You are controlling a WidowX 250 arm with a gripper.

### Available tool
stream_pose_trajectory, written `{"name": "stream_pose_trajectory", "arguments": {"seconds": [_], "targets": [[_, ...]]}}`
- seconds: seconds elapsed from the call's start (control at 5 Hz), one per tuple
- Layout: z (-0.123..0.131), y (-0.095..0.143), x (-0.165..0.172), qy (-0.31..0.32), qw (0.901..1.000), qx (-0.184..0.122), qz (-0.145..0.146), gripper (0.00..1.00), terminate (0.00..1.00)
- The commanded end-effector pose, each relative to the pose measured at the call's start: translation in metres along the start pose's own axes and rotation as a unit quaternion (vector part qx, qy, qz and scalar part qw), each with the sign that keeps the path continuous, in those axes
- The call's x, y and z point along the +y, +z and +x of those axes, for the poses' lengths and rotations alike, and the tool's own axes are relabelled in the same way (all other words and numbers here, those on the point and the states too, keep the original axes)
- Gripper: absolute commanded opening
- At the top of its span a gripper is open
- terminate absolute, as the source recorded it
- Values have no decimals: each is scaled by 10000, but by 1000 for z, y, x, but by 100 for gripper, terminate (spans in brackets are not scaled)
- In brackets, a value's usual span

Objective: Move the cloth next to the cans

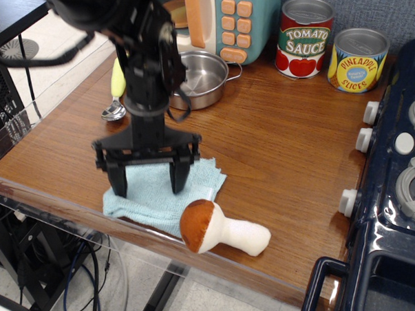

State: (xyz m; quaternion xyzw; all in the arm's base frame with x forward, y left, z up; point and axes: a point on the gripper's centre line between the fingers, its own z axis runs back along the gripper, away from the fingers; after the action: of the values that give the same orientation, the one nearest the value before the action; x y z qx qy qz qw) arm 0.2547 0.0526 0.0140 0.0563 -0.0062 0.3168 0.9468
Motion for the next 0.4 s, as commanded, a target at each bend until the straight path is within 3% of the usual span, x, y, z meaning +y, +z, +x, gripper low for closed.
{"name": "stream_pose_trajectory", "arguments": {"seconds": [0.0,0.2], "targets": [[1,-15,-21,-449,9986,-83,-285,100,0],[3,-18,-32,-594,9978,-64,-289,100,0]]}}
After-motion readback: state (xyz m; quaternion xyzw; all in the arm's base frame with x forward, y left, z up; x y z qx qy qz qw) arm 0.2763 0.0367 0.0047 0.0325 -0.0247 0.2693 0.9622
